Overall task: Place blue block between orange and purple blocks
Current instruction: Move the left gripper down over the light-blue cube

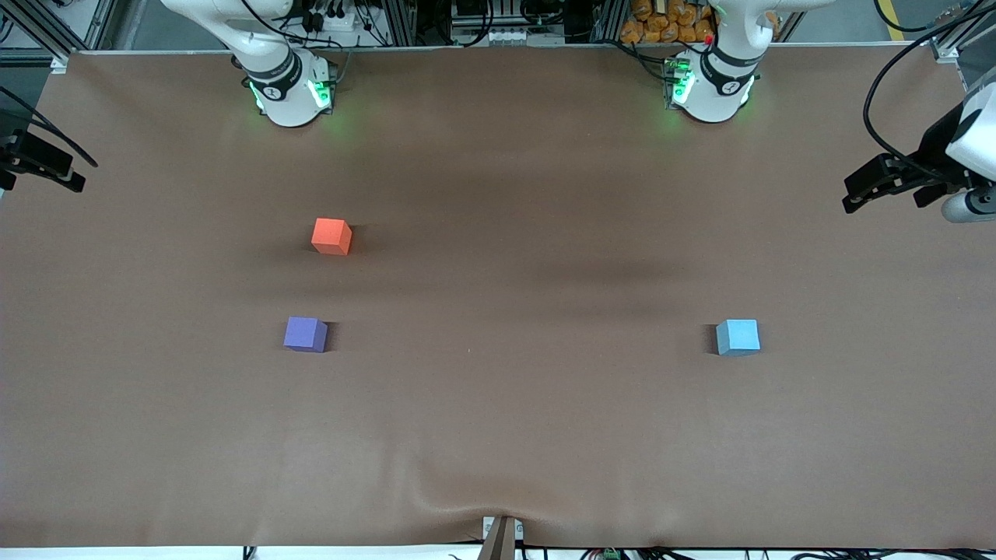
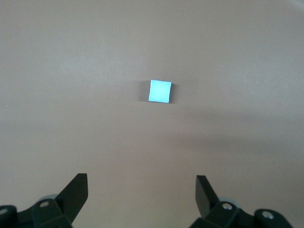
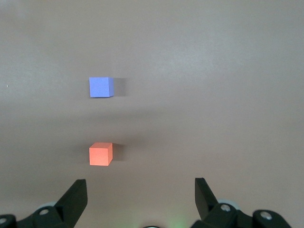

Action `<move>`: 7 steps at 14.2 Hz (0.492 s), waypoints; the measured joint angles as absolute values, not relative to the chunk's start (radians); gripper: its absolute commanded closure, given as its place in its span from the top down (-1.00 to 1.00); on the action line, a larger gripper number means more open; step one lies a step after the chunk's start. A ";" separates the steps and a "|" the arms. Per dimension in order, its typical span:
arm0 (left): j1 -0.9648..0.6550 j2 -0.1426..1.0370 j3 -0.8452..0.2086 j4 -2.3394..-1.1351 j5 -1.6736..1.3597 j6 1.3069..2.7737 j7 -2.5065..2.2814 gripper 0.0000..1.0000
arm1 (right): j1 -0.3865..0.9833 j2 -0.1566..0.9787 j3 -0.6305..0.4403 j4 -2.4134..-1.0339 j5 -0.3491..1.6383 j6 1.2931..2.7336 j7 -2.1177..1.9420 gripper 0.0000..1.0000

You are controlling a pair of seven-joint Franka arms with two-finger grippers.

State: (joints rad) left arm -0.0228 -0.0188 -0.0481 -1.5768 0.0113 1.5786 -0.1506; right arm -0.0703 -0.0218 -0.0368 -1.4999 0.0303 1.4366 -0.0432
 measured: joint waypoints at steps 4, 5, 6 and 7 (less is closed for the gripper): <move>-0.022 -0.012 -0.047 -1.577 0.011 1.587 -0.151 1.00 | -0.070 -0.022 -0.037 -1.500 0.030 1.437 -0.043 1.00; -0.022 -0.012 -0.047 -1.577 0.011 1.587 -0.151 1.00 | -0.070 -0.022 -0.037 -1.500 0.030 1.437 -0.043 1.00; -0.022 -0.012 -0.047 -1.577 0.011 1.587 -0.151 1.00 | -0.070 -0.022 -0.037 -1.500 0.030 1.437 -0.043 1.00; -0.022 -0.011 -0.047 -1.577 0.011 1.587 -0.151 1.00 | -0.070 -0.022 -0.037 -1.500 0.030 1.437 -0.043 1.00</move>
